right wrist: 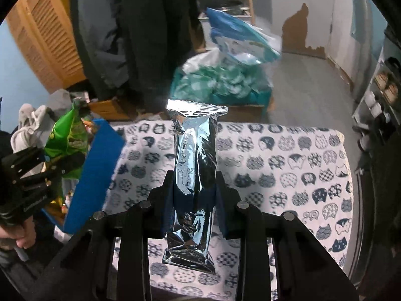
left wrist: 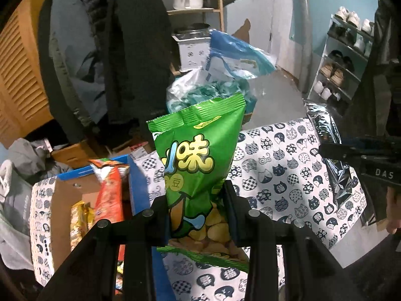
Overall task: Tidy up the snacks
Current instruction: 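Lift the green bag and silver packet and carry both over the box, then open both tools to drop the green bag and silver packet into the box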
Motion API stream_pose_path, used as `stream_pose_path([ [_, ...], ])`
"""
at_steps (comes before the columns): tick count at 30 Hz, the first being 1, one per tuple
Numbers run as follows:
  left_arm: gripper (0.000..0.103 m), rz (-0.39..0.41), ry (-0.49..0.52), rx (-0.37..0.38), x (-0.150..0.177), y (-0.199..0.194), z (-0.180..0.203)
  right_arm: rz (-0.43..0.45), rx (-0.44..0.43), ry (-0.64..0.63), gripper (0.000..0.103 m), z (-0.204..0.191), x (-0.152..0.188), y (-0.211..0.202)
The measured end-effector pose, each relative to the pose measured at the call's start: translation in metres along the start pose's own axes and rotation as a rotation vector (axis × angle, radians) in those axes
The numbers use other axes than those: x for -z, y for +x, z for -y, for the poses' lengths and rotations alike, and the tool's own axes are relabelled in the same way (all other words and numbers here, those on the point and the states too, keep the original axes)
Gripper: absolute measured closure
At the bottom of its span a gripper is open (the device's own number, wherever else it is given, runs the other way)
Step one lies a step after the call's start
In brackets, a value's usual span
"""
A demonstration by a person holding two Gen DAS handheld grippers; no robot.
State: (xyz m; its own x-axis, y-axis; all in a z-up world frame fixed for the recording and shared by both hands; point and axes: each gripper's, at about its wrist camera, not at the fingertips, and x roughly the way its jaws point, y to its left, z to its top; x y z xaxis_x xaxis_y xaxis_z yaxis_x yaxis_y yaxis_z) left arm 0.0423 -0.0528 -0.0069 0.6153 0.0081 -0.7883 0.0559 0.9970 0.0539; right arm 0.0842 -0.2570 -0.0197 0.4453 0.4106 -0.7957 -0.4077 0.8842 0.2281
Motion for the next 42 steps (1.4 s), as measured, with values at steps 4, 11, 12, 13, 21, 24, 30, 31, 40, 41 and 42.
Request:
stream_pose_path([
  [4,0.068,0.025,-0.009,-0.028,0.006,-0.011,-0.017,0.001,-0.017,-0.028,0.075,-0.024,-0.006,0.002],
  [11,0.068,0.031,-0.060,-0.054,0.019,-0.027,-0.058,-0.011,-0.068,-0.078,0.075,-0.072,-0.020,0.012],
  [12,0.068,0.034,-0.067,-0.063,0.021,-0.029,-0.064,-0.013,-0.079,-0.088,0.075,-0.083,-0.023,0.015],
  [13,0.068,0.037,-0.074,-0.070,0.024,-0.030,-0.070,-0.015,-0.087,-0.097,0.075,-0.090,-0.024,0.017],
  [21,0.068,0.016,-0.169,-0.117,0.049,-0.036,-0.128,-0.058,-0.145,-0.181,0.075,-0.160,-0.034,0.043],
  [24,0.068,-0.002,-0.206,-0.128,0.058,-0.034,-0.147,-0.078,-0.162,-0.215,0.075,-0.186,-0.035,0.054],
  [30,0.068,-0.006,-0.245,-0.150,0.071,-0.039,-0.175,-0.122,-0.191,-0.279,0.075,-0.235,-0.034,0.076],
  [31,0.068,-0.009,-0.249,-0.155,0.073,-0.037,-0.178,-0.132,-0.194,-0.292,0.075,-0.244,-0.033,0.081],
  [40,0.068,-0.069,-0.289,-0.163,0.098,-0.020,-0.210,-0.223,-0.215,-0.327,0.075,-0.283,-0.020,0.120],
  [41,0.067,-0.072,-0.292,-0.165,0.100,-0.018,-0.213,-0.229,-0.214,-0.332,0.075,-0.287,-0.019,0.123],
  [42,0.067,-0.075,-0.298,-0.167,0.102,-0.017,-0.215,-0.232,-0.214,-0.336,0.075,-0.291,-0.018,0.124],
])
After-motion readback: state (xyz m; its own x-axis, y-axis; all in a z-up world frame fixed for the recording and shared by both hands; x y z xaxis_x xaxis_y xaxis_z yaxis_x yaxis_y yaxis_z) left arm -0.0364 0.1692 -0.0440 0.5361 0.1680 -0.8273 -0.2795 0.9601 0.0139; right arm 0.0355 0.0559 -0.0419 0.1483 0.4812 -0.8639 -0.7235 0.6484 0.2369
